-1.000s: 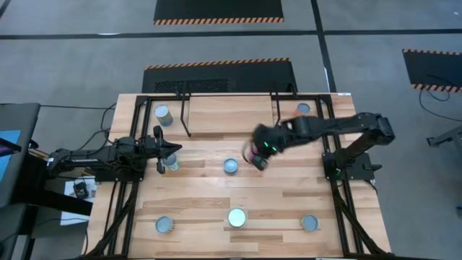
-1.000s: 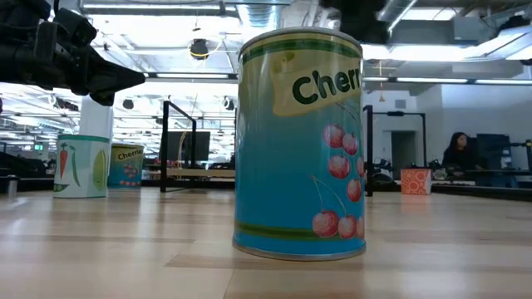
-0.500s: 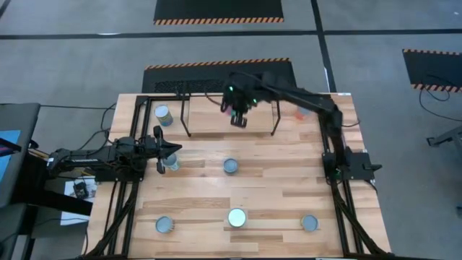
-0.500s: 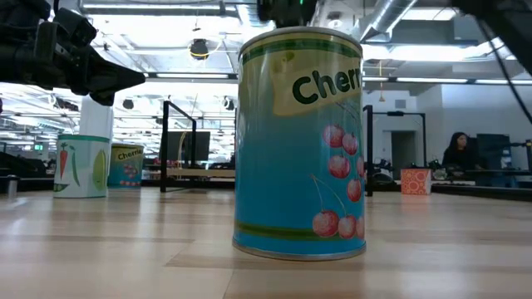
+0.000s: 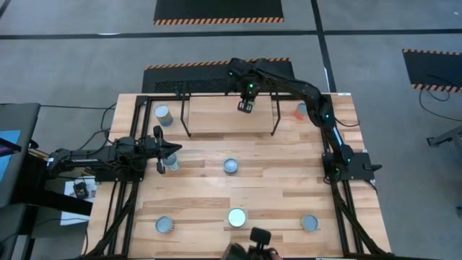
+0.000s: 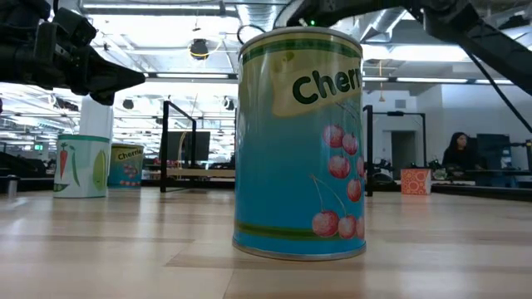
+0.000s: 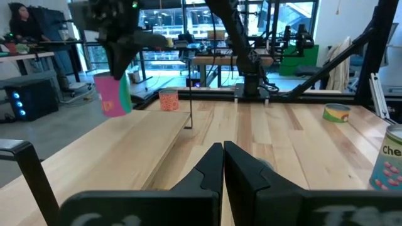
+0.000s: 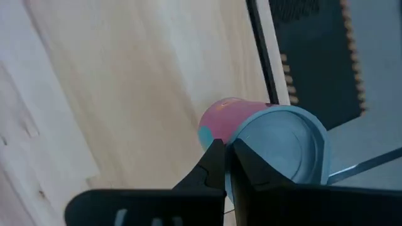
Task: Pick and place cans onto a shelf
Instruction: Put the canned mixed fruits on the shelf
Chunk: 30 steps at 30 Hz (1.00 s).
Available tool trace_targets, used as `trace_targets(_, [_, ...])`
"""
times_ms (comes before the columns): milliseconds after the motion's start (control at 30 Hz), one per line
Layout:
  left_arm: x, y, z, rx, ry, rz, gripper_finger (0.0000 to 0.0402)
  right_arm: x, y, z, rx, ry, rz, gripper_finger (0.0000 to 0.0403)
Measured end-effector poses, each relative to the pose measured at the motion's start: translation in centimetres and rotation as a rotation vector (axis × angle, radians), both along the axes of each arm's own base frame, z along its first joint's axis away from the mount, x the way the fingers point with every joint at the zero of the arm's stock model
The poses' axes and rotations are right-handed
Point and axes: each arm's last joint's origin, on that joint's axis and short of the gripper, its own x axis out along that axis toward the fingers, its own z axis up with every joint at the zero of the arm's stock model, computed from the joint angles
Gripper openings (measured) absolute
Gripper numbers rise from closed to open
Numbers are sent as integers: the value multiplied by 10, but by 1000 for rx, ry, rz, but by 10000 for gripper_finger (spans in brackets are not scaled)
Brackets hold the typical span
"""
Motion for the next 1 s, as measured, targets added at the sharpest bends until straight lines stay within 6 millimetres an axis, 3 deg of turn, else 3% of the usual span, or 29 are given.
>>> trace_targets(367, [0,0,0,-1,0,-1,4,-17,-31,-3,55,-62,-166,14])
trace_targets(667, [0,0,0,-2,0,-1,4,-19,-34,-3,71,-92,-296,14])
trace_targets(1000, [0,0,0,-2,0,-1,4,-18,-33,-3,74,-98,-326,15])
